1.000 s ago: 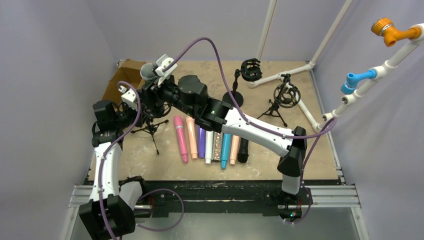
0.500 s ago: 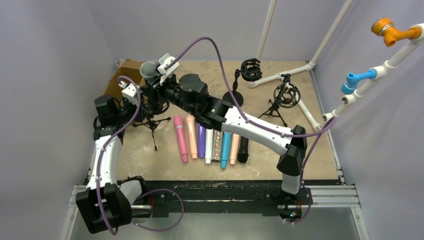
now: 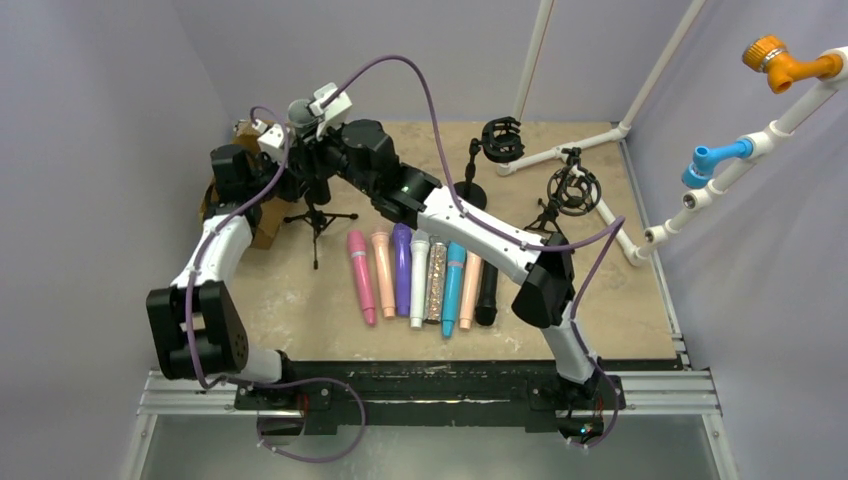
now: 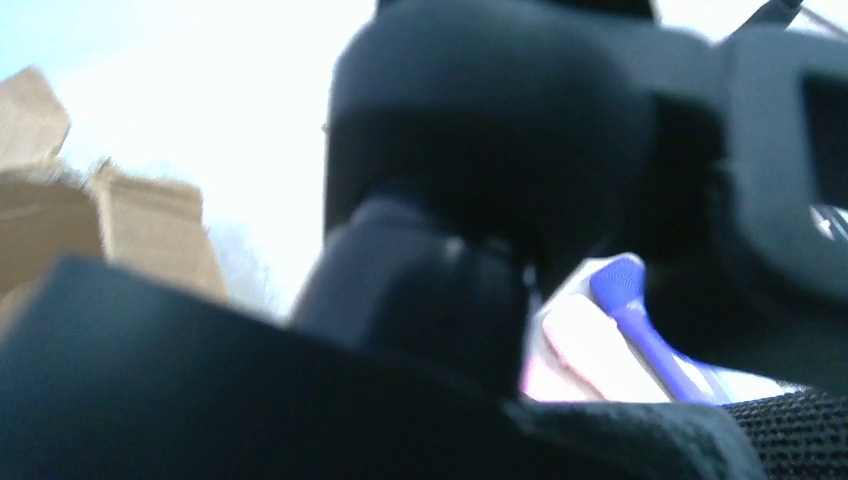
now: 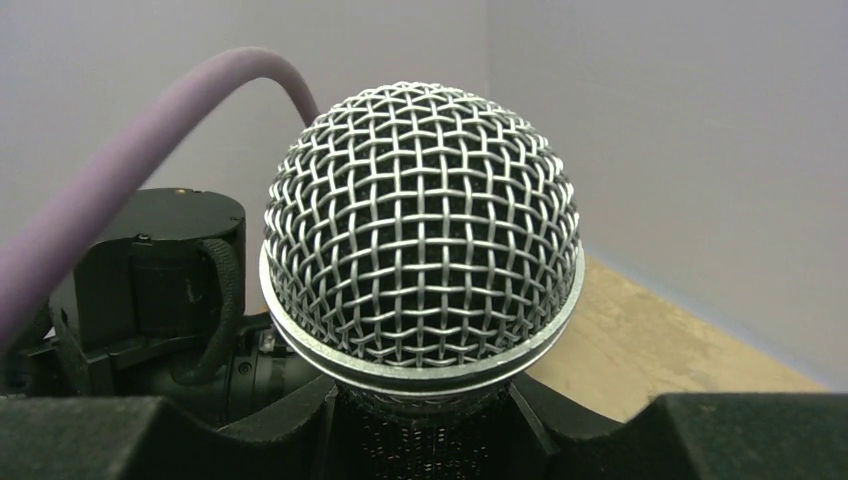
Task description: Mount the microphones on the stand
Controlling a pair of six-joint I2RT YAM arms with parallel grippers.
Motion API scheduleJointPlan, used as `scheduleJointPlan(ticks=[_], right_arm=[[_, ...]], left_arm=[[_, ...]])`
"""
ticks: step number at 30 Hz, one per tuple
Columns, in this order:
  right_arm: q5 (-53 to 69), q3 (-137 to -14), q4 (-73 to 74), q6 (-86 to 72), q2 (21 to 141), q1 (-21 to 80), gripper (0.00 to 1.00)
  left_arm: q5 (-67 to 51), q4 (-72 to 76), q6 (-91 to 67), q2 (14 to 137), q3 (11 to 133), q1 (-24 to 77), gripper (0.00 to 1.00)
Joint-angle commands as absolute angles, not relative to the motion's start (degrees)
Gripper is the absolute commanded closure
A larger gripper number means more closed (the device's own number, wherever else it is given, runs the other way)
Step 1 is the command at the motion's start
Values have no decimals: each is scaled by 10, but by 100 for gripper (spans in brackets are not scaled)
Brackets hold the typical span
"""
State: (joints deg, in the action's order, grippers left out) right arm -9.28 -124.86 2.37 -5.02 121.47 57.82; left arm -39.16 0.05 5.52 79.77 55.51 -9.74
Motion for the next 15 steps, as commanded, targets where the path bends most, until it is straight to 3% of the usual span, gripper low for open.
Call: scheduleJointPlan(ticks=[1,7,12,14,15], right_arm=[[-92,-1262,41,-68,1206,545,86],[-101,-1299,36,-55,1221,511,85],[-105,-1350,42,-57,1258,490,84],[-103,-1362,39,-60,1269,486,84],[-104,-1369,39,-62,1276,485,84]], left_arm=[[-395,43,10,871,638,-56,84],[-387,65,4,963,723,-23,83],[-386,53,-8,1030,806,-6,74],[-375,48,-3,1049,836,-4,67],[-370,41,-3,1058,848,9,57]])
